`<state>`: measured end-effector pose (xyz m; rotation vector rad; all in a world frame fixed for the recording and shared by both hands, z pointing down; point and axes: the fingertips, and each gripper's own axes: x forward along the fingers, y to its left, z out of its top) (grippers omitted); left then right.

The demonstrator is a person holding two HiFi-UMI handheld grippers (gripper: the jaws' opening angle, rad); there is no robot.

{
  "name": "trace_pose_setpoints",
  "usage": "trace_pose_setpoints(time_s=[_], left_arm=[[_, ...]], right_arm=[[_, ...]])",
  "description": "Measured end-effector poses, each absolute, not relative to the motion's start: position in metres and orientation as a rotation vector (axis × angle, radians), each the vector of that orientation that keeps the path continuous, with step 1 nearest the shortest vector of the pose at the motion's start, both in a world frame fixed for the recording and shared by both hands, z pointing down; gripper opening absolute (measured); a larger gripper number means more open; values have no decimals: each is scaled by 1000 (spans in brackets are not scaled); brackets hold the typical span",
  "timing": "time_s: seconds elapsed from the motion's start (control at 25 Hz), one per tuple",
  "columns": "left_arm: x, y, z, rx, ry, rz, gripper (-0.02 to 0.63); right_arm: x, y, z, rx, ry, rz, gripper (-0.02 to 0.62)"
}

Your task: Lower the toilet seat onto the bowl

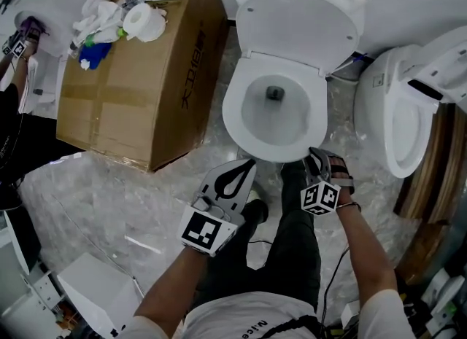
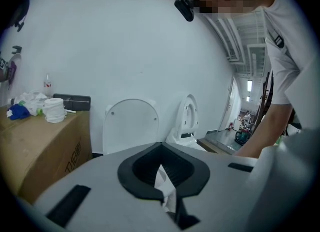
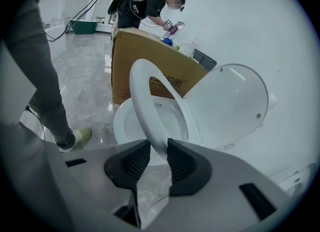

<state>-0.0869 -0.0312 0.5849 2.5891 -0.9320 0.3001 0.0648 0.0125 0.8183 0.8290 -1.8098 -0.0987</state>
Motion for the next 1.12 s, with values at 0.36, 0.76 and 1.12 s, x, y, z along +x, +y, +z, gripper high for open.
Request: trace_pose_setpoints(time_s=[0.36, 0.76, 1.12], left_arm=[[-92, -19, 635, 2578, -915, 317, 9], [-92, -12, 690, 2551, -902, 363, 9], [-91, -9, 722, 2525, -898, 387, 9]], right_arm=[[56, 35, 879, 770, -1786, -92, 133], [51, 48, 952, 681, -1784, -84, 161], [51, 52, 998, 622, -1757, -65, 167]])
